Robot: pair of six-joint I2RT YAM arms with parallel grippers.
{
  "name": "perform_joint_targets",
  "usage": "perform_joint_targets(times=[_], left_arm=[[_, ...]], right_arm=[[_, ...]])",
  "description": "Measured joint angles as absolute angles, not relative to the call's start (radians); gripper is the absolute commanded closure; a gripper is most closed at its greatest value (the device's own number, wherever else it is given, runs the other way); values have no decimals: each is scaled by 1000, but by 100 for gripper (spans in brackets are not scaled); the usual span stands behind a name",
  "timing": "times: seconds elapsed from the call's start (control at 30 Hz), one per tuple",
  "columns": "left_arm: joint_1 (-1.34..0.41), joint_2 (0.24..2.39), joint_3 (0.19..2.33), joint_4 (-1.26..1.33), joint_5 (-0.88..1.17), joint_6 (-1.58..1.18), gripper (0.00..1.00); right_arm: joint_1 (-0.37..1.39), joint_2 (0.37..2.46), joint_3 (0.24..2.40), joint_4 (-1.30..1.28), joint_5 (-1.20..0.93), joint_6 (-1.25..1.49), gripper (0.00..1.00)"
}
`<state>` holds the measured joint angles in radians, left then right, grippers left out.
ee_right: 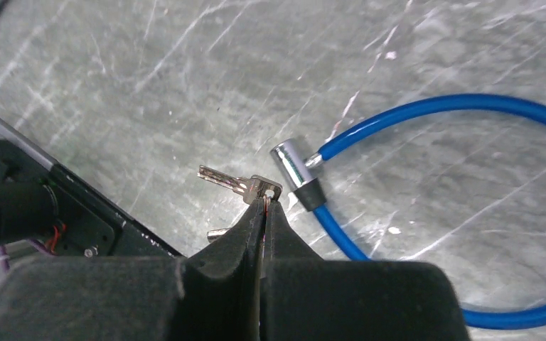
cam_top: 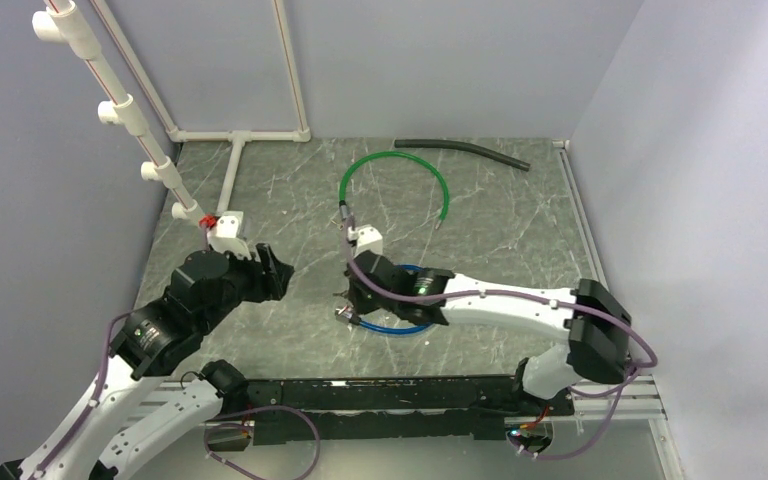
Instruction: Unlock with the key
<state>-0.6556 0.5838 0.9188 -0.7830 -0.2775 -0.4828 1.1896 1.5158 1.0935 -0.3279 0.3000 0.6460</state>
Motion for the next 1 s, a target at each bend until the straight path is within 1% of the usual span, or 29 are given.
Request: perform_joint_targets(times=[0.07, 0.13, 0.2, 0.33, 0.47, 0.73, 0.93, 1.0], left_arm=[[-656, 580, 902, -732, -205, -483, 36], [-656, 585, 875, -668, -126, -492, 44], [-656, 601, 832, -590, -46, -504, 49], [-656, 683, 708, -374, 144, -566, 50], [-656, 769, 635, -227, 262, -624, 51], [-656, 802, 625, -64, 334, -668, 52], [-656, 801, 623, -35, 328, -675, 56], [-656, 801, 622, -35, 322, -675, 55]], right_arm=[[1153, 1469, 1065, -311, 287, 637, 100], [1111, 1431, 1049, -304, 271, 627, 100], [1075, 1402, 1041, -294, 252, 618, 100], [1006, 1317, 995, -255, 170, 597, 100], [980, 1259, 962, -229, 115, 578, 100], [969, 1234, 932, -207, 33, 559, 100], [969, 1234, 932, -202, 10, 549, 100], [968, 1234, 932, -200, -1, 545, 100]])
